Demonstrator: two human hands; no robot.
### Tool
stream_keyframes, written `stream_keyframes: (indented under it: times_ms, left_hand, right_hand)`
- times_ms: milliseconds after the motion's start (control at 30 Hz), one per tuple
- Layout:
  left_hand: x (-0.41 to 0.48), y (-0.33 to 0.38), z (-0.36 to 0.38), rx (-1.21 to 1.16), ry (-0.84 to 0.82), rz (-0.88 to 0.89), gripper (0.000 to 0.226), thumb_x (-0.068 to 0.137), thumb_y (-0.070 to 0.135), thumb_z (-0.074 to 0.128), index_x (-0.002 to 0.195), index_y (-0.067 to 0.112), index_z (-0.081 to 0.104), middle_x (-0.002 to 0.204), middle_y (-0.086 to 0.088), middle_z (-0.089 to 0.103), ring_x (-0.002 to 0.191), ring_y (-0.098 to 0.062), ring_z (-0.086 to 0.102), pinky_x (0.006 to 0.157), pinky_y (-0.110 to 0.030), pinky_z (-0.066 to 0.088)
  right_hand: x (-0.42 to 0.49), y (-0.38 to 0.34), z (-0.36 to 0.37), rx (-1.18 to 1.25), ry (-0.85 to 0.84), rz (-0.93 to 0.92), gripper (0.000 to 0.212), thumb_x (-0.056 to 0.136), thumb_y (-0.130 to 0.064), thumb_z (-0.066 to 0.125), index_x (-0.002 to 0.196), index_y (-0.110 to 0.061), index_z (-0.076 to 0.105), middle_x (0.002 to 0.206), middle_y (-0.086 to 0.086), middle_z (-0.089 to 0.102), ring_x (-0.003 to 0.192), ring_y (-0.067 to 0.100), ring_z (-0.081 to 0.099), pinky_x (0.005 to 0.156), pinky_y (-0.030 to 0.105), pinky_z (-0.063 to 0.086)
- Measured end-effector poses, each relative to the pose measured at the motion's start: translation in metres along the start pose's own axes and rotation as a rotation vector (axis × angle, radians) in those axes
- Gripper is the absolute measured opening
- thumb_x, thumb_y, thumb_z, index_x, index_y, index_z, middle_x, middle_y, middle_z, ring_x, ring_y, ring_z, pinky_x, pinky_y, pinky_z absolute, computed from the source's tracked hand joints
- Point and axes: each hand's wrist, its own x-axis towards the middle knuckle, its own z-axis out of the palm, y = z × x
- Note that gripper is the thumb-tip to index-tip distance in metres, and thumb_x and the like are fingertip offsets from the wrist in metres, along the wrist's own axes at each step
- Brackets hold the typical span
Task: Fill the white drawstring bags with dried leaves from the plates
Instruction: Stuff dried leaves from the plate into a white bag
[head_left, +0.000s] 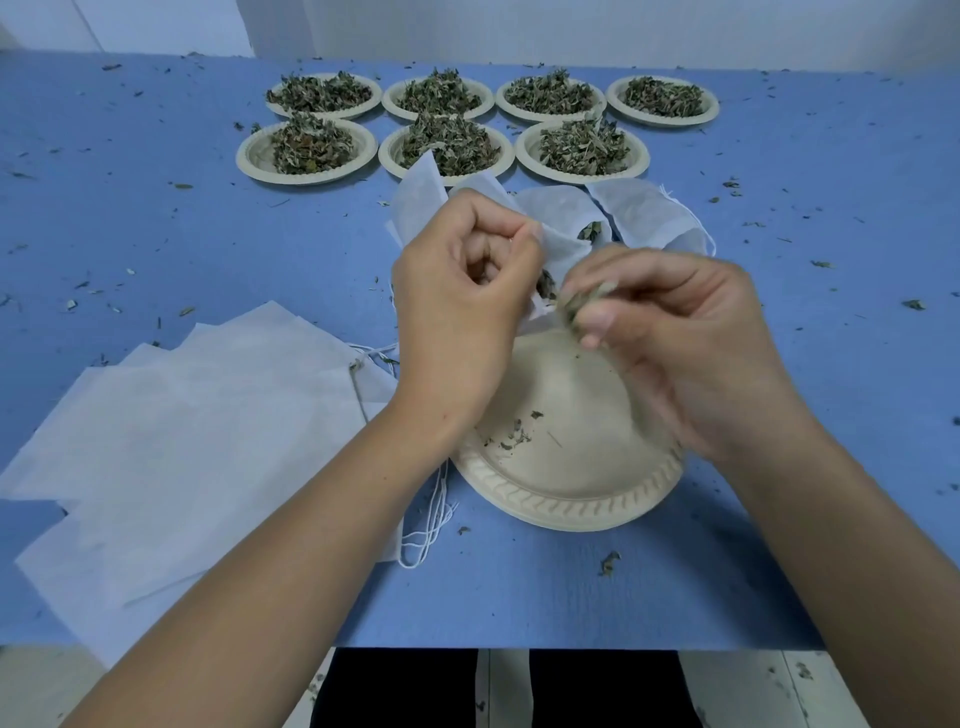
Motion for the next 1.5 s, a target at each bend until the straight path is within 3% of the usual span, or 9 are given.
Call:
stream_keyframes:
  times_ms: [100,233,367,600,767,1033,1267,1367,1500]
  left_hand:
    - [-0.003,-0.001,0.002,0.008,-0.052,-0.003,0.02,0.091,0.002,0.062,0.075,0.014,0.057,0.05,0.003,0.049,0.043,-0.005,0.041,0.048,-0.016,0.035]
    - [-0.005,0.001,0.003,-0.019,-0.103,0.017,0.02,0.091,0.002,0.062,0.076,0.014,0.058,0.05,0.003,0.049,0.044,-0.004,0.042,0.047,-0.018,0.035]
    - [-0.007,0.001,0.003,-0.005,-0.139,0.021,0.02,0.09,0.002,0.063,0.075,0.015,0.058,0.051,0.001,0.051,0.045,-0.006,0.045,0.047,-0.021,0.038]
    - [-0.002,-0.002,0.0,-0.005,-0.018,0.004,0.022,0.091,0.002,0.062,0.074,0.016,0.057,0.047,0.008,0.048,0.04,-0.001,0.041,0.045,-0.016,0.036]
    - [-0.005,0.001,0.002,-0.036,-0.116,0.026,0.022,0.09,0.002,0.062,0.075,0.017,0.058,0.05,0.0,0.05,0.045,0.0,0.042,0.048,-0.012,0.033]
    - [-0.013,0.012,0.004,0.16,-0.2,0.268,0.008,0.085,-0.002,0.068,0.078,0.002,0.066,0.057,-0.006,0.057,0.05,-0.008,0.046,0.054,-0.008,0.033]
    - [0.024,0.049,-0.013,0.321,-0.124,0.722,0.006,0.086,0.007,0.07,0.083,0.003,0.075,0.078,0.0,0.071,0.072,0.002,0.054,0.07,-0.012,0.043]
    - [0.062,0.032,-0.043,0.525,-0.044,0.816,0.012,0.089,0.007,0.066,0.084,-0.002,0.073,0.074,-0.011,0.063,0.071,-0.011,0.051,0.066,-0.021,0.041]
    - [0.092,-0.008,-0.086,0.759,-0.037,0.638,0.005,0.087,-0.001,0.064,0.088,-0.002,0.069,0.088,-0.018,0.056,0.083,-0.028,0.055,0.071,-0.029,0.041]
  right_hand:
    - [0.003,0.005,-0.005,0.099,0.254,-0.026,0.026,0.071,0.011,0.067,0.068,-0.013,0.075,0.073,0.002,0.07,0.061,0.012,0.062,0.065,0.018,0.051]
    - [-0.002,0.014,-0.002,-0.475,0.32,-0.168,0.02,0.077,0.011,0.07,0.082,-0.008,0.072,0.081,0.01,0.069,0.072,0.015,0.066,0.071,0.023,0.053]
    - [-0.003,0.022,-0.002,-1.112,0.255,-0.382,0.01,0.079,0.009,0.067,0.08,0.0,0.073,0.08,0.007,0.069,0.072,0.021,0.064,0.07,0.022,0.049]
    - [-0.004,0.005,-0.012,-1.147,0.252,-0.56,0.019,0.092,-0.004,0.056,0.08,-0.002,0.071,0.086,0.006,0.071,0.081,0.02,0.068,0.089,0.03,0.045]
    - [-0.001,0.02,-0.007,-1.378,-0.048,-0.558,0.026,0.09,-0.016,0.05,0.082,-0.001,0.07,0.081,0.006,0.071,0.083,0.016,0.065,0.11,0.05,0.033]
    - [0.004,0.018,-0.005,-1.433,-0.117,-0.485,0.022,0.077,-0.009,0.057,0.081,0.005,0.073,0.076,0.016,0.071,0.067,0.032,0.068,0.059,0.027,0.049]
    - [0.038,0.005,0.026,-1.457,0.149,-0.659,0.025,0.079,-0.003,0.049,0.082,0.012,0.068,0.074,0.025,0.067,0.068,0.035,0.064,0.055,0.038,0.052]
    - [0.081,0.016,0.052,-1.457,-0.021,-0.371,0.035,0.085,-0.012,0.05,0.116,0.002,0.06,0.109,0.022,0.063,0.099,0.036,0.06,0.083,0.044,0.049]
    - [0.111,0.052,0.068,-1.566,-0.295,-0.064,0.051,0.098,-0.024,0.043,0.144,-0.006,0.031,0.149,0.01,0.034,0.138,0.019,0.026,0.116,0.043,0.009]
